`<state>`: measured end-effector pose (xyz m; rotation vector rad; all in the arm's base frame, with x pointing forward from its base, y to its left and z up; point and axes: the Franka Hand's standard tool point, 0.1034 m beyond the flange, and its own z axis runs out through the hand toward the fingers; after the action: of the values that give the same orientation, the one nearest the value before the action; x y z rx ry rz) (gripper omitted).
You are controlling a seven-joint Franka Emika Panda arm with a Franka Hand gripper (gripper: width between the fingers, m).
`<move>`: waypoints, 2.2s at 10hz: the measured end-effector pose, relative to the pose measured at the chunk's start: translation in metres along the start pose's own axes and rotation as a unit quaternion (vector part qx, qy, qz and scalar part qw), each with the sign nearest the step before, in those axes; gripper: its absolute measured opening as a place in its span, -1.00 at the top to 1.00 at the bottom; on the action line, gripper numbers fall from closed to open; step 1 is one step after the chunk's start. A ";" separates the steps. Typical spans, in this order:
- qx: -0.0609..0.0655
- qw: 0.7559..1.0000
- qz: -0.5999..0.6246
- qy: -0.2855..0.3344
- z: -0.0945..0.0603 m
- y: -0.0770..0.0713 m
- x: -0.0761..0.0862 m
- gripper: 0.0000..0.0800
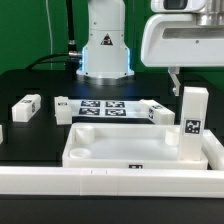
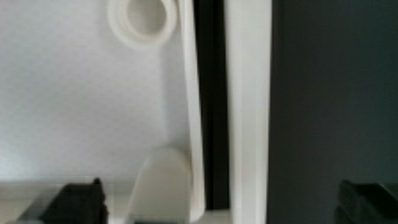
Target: Assemble desk
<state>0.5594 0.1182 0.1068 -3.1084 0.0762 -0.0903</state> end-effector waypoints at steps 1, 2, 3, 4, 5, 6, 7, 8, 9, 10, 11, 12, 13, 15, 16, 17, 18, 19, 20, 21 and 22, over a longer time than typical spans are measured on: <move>-0.001 0.999 -0.034 -0.006 0.000 0.004 -0.011 -0.62; -0.001 0.998 -0.060 -0.008 0.001 0.008 -0.015 -0.62; -0.001 0.998 -0.058 -0.007 0.003 0.010 -0.020 -0.62; -0.002 0.998 -0.058 -0.022 0.003 0.010 -0.022 -0.62; -0.002 0.998 -0.058 -0.019 0.003 0.009 -0.020 -0.62; -0.003 0.998 -0.058 -0.032 0.004 0.010 -0.024 -0.62; -0.006 0.996 -0.059 -0.065 0.004 0.011 -0.029 -0.62; -0.009 0.993 -0.073 -0.094 0.007 0.010 -0.036 -0.62; -0.014 0.990 -0.085 -0.111 0.010 0.008 -0.047 -0.62; -0.016 0.989 -0.098 -0.109 0.016 0.004 -0.058 -0.62; -0.026 0.983 -0.148 -0.109 0.021 0.005 -0.066 -0.62; -0.028 0.978 -0.171 -0.114 0.024 0.006 -0.069 -0.62; -0.027 0.980 -0.161 -0.111 0.023 0.006 -0.067 -0.62; -0.028 0.980 -0.161 -0.116 0.024 0.006 -0.068 -0.62; -0.028 0.980 -0.161 -0.115 0.025 0.006 -0.068 -0.62; -0.032 0.976 -0.180 -0.118 0.028 0.007 -0.074 -0.62; -0.040 0.968 -0.190 -0.160 0.031 0.011 -0.091 -0.62; -0.042 0.965 -0.189 -0.176 0.034 0.014 -0.099 -0.62; -0.047 0.958 -0.186 -0.213 0.036 0.017 -0.109 -0.62; -0.052 0.950 -0.183 -0.249 0.036 0.017 -0.108 -0.62; -0.055 0.946 -0.182 -0.263 0.038 0.016 -0.105 -0.62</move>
Offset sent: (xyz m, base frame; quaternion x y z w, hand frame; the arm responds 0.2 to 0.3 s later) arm 0.0000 0.0000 0.0000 0.0000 -0.0650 0.0000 0.9979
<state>0.4564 0.1089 0.0628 -3.0858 -0.5206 0.7548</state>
